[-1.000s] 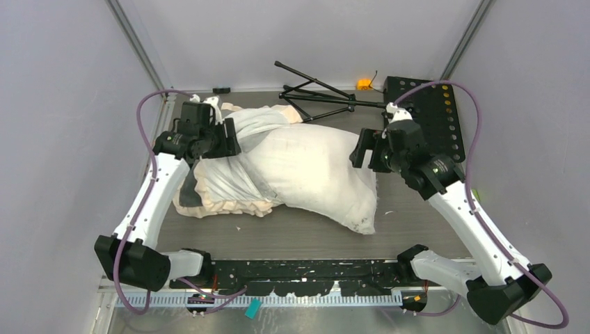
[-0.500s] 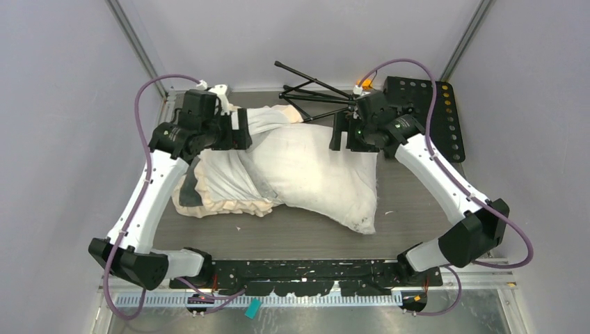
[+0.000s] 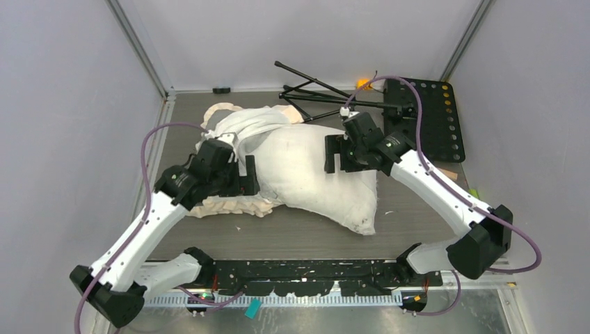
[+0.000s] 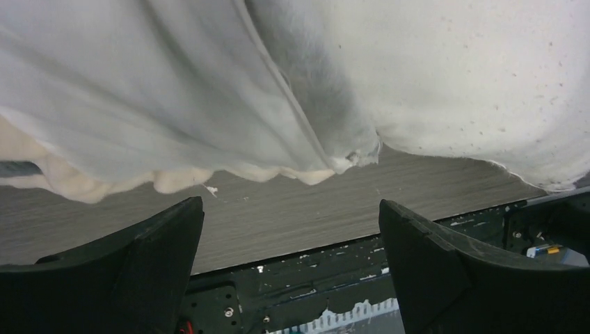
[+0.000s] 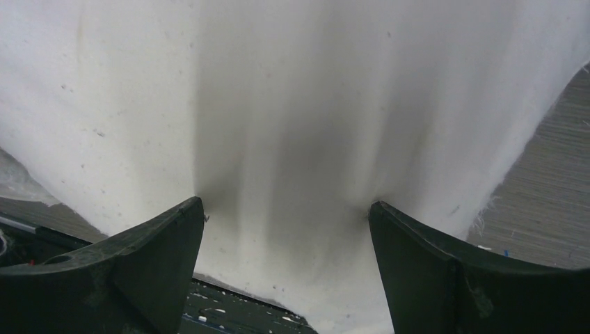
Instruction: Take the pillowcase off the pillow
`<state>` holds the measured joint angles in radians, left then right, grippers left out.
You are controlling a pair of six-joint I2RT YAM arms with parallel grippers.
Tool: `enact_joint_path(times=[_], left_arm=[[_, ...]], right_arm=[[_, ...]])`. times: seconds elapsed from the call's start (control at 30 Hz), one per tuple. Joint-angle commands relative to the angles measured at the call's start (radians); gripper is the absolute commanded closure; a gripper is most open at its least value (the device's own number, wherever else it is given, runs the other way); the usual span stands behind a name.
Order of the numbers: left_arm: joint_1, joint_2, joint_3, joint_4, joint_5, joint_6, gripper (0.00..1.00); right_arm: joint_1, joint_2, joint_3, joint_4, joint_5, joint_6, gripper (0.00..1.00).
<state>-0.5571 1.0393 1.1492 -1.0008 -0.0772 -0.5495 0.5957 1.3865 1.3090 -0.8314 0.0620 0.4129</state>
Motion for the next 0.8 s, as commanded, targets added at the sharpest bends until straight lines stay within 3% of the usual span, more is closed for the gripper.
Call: enact_joint_path(times=[0.0,0.33,0.77], left_arm=[[-0.031,-0.125,-0.078,0.066,-0.025,-0.175,0.0],[-0.098,-0.234,-0.314,0.318,-0.048,-0.469,0.0],[-0.113,-0.134,-0.337,0.465,-0.104,-0.539,0.0]], right_arm=[[0.007,-0.132,-0.063,0.0,0.053,0.017,0.07],[0.015,-0.27,-0.188,-0.021,0.036,0.064,0.07],[0.083,-0.3,-0.316,0.045,-0.036,0.138,0.07]])
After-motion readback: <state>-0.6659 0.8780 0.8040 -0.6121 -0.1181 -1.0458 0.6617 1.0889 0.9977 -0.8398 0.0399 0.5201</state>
